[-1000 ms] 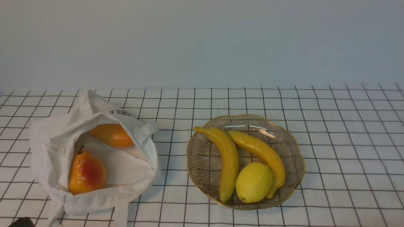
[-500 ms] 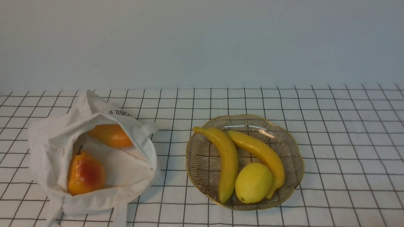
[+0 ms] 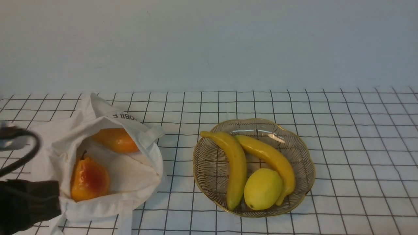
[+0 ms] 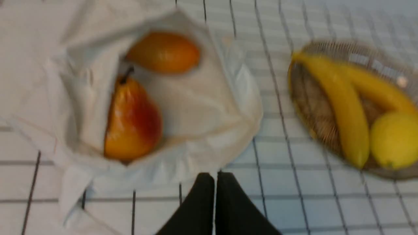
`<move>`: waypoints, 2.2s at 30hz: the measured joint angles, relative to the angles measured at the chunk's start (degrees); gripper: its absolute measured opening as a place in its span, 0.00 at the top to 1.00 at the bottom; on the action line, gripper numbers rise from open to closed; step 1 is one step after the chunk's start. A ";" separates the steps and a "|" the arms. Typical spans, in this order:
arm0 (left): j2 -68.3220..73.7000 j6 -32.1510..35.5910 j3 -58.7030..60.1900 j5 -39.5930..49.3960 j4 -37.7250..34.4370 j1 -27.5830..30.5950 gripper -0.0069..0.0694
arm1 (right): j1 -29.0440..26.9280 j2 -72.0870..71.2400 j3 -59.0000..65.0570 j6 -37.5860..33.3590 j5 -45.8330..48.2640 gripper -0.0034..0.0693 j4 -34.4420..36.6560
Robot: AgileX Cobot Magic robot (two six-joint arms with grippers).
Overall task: Take the fruit out of the bag on the white checkered tablecloth and place them on the plate.
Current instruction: 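Reach into the bag and grasp a fruit with the left gripper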
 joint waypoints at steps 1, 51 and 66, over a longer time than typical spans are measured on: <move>4.22 1.65 -1.50 1.42 0.06 0.00 0.92 | 0.00 0.00 0.00 0.00 0.00 0.97 0.00; 47.75 -2.64 -11.14 -26.74 17.37 0.00 0.27 | 0.00 0.00 0.00 0.00 0.00 0.97 0.00; 33.94 -1.28 -10.82 -14.38 14.16 -0.59 0.35 | 0.00 0.00 0.00 0.00 0.00 0.97 0.06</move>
